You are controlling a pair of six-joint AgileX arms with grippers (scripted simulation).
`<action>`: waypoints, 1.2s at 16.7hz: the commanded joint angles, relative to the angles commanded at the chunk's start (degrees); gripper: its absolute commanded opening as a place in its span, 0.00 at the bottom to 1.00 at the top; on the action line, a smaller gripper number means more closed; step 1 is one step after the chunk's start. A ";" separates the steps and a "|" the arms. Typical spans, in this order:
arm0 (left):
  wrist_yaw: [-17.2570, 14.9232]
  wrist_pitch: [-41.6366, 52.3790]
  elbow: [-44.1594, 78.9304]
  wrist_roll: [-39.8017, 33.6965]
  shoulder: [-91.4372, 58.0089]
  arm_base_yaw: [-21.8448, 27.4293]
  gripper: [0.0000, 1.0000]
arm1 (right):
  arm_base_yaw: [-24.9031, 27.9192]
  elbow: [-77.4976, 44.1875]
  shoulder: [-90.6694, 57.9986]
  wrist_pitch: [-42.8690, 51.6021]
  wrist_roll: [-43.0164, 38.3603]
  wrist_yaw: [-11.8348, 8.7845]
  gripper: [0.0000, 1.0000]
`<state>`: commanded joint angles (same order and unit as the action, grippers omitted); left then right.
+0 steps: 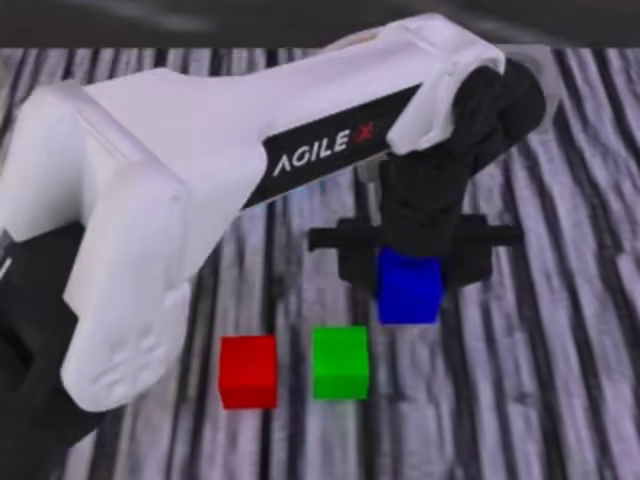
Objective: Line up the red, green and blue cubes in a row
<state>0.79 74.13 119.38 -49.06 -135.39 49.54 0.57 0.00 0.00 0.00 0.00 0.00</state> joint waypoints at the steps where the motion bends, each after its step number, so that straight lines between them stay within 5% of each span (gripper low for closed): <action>1: 0.09 0.78 1.83 -2.46 -0.75 2.36 0.00 | 0.00 0.00 0.00 0.00 0.00 0.00 1.00; 9: 0.24 1.66 4.61 -6.04 -1.59 5.91 0.00 | 0.00 0.00 0.00 0.00 0.00 0.00 1.00; 20: 0.28 -12.37 -7.39 -6.12 -3.91 6.00 0.00 | 0.00 0.00 0.00 0.00 0.00 0.00 1.00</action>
<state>1.07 61.76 111.99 -55.18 -139.30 55.54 0.57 0.00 0.00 0.00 0.00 0.00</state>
